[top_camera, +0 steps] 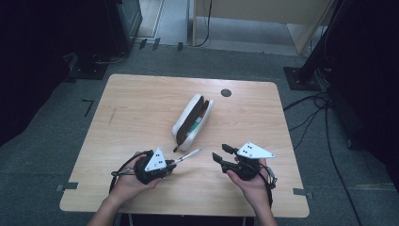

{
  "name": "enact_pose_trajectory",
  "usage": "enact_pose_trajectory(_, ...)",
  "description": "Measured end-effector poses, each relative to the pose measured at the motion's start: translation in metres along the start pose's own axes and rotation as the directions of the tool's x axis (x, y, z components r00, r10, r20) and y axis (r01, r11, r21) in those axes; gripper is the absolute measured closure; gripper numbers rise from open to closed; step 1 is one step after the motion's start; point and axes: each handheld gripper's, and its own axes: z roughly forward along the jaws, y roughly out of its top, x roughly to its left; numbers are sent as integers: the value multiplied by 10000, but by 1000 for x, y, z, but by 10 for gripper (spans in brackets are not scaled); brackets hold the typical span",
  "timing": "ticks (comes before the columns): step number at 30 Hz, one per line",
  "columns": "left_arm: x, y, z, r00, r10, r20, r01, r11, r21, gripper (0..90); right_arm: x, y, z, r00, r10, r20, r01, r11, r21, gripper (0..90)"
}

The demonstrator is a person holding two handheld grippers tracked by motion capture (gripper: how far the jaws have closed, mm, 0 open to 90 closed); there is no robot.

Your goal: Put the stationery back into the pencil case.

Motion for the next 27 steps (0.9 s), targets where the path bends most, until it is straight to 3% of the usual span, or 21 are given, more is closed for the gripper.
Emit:
enact_pose_trajectory(7,4,1,-9,9996,-263,-31,262,9991,-324,806,-13,-15,-6,9959,156,889,-193,9989,420,322)
enact_pose_trajectory(12,6,1,-11,9992,-359,-197,350,9985,-423,806,-26,-35,-6,9801,434,1939,-678,9904,1208,190)
enact_pose_trajectory(17,9,2,-12,9986,-457,-267,444,9979,-477,806,-35,-49,-6,9705,723,2302,-1095,9821,1532,134)
enact_pose_trajectory(20,11,5,-14,9979,-492,-428,468,9974,-543,807,-43,-59,-8,9580,687,2785,-1262,9729,1939,96)
enact_pose_trajectory(22,11,5,-14,9977,-505,-454,479,9972,-569,807,-44,-62,-8,9550,659,2892,-1289,9703,2046,82)
enact_pose_trajectory(23,12,6,-15,9972,-546,-512,515,9968,-604,807,-48,-67,-9,9471,521,3165,-1287,9656,2260,79)
enact_pose_trajectory(27,15,8,-18,9942,-839,-680,788,9941,-745,807,-51,-77,-8,9361,334,3503,-1322,9559,2621,79)
